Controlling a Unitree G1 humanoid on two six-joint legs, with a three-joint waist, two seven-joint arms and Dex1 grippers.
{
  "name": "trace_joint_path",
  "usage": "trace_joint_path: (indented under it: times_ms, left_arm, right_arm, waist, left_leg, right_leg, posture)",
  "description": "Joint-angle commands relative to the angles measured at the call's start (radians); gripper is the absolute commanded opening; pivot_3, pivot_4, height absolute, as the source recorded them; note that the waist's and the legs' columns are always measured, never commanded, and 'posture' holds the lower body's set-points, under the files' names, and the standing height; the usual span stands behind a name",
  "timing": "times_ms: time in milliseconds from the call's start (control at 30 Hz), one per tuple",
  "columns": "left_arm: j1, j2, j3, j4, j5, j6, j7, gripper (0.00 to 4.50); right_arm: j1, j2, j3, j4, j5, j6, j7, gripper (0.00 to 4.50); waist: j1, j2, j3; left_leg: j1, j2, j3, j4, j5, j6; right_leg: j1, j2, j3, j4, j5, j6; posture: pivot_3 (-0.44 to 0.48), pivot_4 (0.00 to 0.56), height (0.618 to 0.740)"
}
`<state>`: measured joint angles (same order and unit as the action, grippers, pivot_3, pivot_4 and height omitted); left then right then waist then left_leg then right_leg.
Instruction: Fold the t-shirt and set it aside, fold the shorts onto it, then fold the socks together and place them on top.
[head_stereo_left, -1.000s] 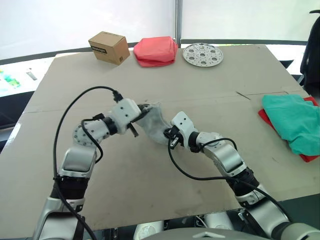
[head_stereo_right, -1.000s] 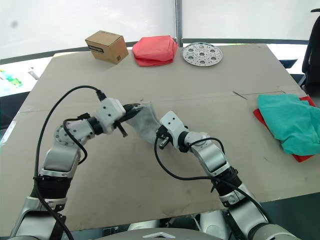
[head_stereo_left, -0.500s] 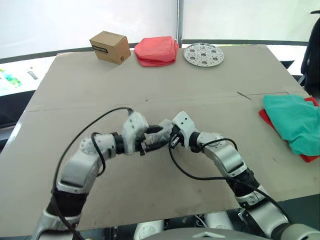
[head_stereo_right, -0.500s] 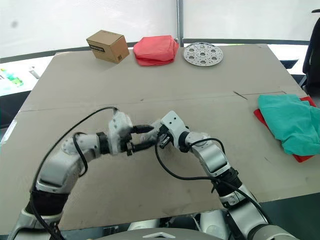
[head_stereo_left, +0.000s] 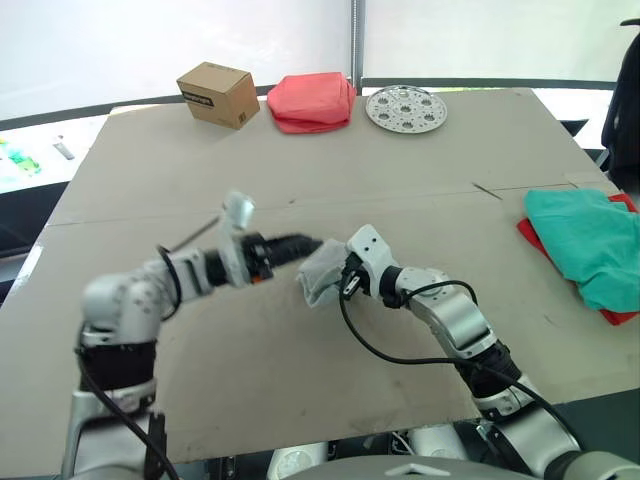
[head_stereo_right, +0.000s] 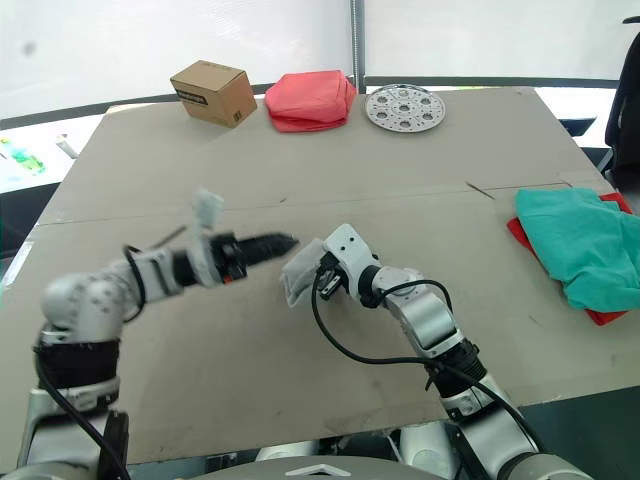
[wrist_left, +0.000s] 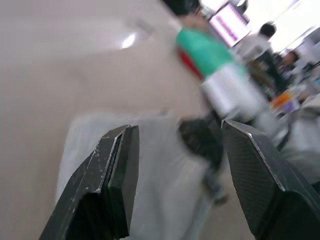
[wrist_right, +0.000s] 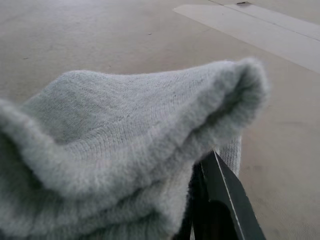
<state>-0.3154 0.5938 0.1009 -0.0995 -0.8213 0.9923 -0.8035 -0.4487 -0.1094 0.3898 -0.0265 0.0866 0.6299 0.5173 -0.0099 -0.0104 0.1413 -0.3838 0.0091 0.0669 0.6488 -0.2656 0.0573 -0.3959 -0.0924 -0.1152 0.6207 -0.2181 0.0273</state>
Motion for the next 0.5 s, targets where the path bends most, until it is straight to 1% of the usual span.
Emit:
trace_joint_path:
  times_ms: [33,67,100,133,167,200,233,333,400,467,500]
  left_arm:
    - [0.0,-0.02,-0.055,0.056,0.129,-0.151,0.0,2.03]
    - [0.004,-0.025,-0.075,0.076,0.161,-0.179,0.0,1.57]
    - [0.005,-0.031,-0.091,0.092,0.186,-0.199,0.0,0.99]
    - [0.001,-0.043,-0.102,0.115,0.211,-0.22,0.012,0.54]
    - [-0.002,-0.056,-0.11,0.134,0.23,-0.241,0.018,0.02]
    - [-0.005,-0.066,-0.123,0.149,0.25,-0.259,0.018,0.0]
    - [-0.008,-0.076,-0.139,0.163,0.276,-0.281,0.021,0.0]
    - [-0.022,-0.106,-0.149,0.189,0.313,-0.324,0.029,0.0]
    - [-0.022,-0.11,-0.174,0.188,0.357,-0.364,0.027,0.0]
    - [-0.011,-0.104,-0.22,0.177,0.418,-0.429,0.016,0.0]
    - [-0.004,-0.106,-0.23,0.17,0.431,-0.449,0.012,0.0]
  right_arm:
    - [0.001,-0.023,-0.036,-0.057,0.013,0.032,0.005,0.92]
    - [0.001,-0.031,-0.034,-0.066,0.006,0.035,0.001,1.39]
    - [0.002,-0.039,-0.033,-0.072,-0.001,0.038,-0.005,1.95]
    - [0.005,-0.049,-0.031,-0.086,-0.004,0.048,-0.006,2.4]
    - [0.012,-0.069,-0.028,-0.118,-0.005,0.068,-0.003,2.97]
    - [0.016,-0.084,-0.027,-0.141,-0.004,0.083,0.0,3.57]
    - [0.022,-0.11,-0.026,-0.172,-0.011,0.102,0.0,3.89]
    - [0.042,-0.198,-0.052,-0.281,-0.03,0.162,-0.005,3.89]
    - [0.067,-0.243,-0.117,-0.395,0.028,0.248,0.015,3.89]
    - [0.094,-0.237,-0.216,-0.521,0.141,0.365,0.041,4.41]
    - [0.1,-0.218,-0.259,-0.569,0.197,0.414,0.047,4.46]
  waist:
    - [0.004,-0.001,0.001]
    - [0.003,-0.001,0.001]
    - [0.003,-0.001,0.001]
    - [0.002,-0.001,0.001]
    - [0.004,0.0,0.001]
    - [0.004,0.0,0.001]
    - [0.006,0.0,0.001]
    - [0.017,0.0,0.001]
    - [0.026,0.001,0.001]
    - [0.028,0.001,0.001]
    - [0.027,0.002,0.001]
  left_leg:
    - [0.0,0.0,0.0,0.0,0.0,-0.001]
    - [-0.001,0.0,-0.001,0.0,0.0,-0.002]
    - [-0.001,0.0,-0.001,0.0,-0.001,-0.002]
    - [0.0,0.0,-0.001,0.0,-0.001,-0.003]
    - [0.0,0.0,0.0,0.0,-0.001,-0.003]
    - [0.0,0.0,0.0,0.0,-0.001,-0.003]
    - [-0.001,0.0,0.0,0.0,-0.001,-0.003]
    - [-0.001,0.0,-0.001,0.0,-0.001,-0.003]
    - [-0.001,0.0,-0.001,0.0,-0.001,-0.002]
    - [-0.001,0.0,-0.001,0.0,-0.001,-0.002]
    - [-0.002,0.0,-0.001,0.0,-0.001,-0.002]
  right_leg:
    - [0.0,0.0,0.0,0.0,0.0,0.0]
    - [0.0,0.0,-0.001,-0.001,0.0,0.0]
    - [-0.001,-0.001,0.0,-0.001,0.0,0.0]
    - [-0.001,-0.001,0.0,-0.001,0.0,0.0]
    - [-0.001,-0.001,0.0,-0.002,0.0,0.0]
    - [-0.001,-0.001,0.0,-0.002,0.0,0.0]
    - [-0.001,-0.001,0.0,-0.002,0.0,0.0]
    - [-0.001,-0.002,-0.001,-0.002,0.0,0.0]
    - [-0.001,-0.003,-0.002,-0.002,0.0,0.0]
    - [-0.001,-0.004,-0.003,-0.003,0.0,0.0]
    - [-0.001,-0.005,-0.004,-0.003,0.0,0.0]
  posture:
    - [0.0,0.15,0.736]
    - [0.0,0.15,0.736]
    - [0.0,0.15,0.736]
    - [0.0,0.15,0.736]
    - [0.0,0.15,0.736]
    - [0.0,0.15,0.736]
    - [0.0,0.15,0.736]
    - [0.0,0.15,0.736]
    - [0.0,0.15,0.736]
    - [0.0,0.15,0.736]
    - [0.0,0.15,0.736]
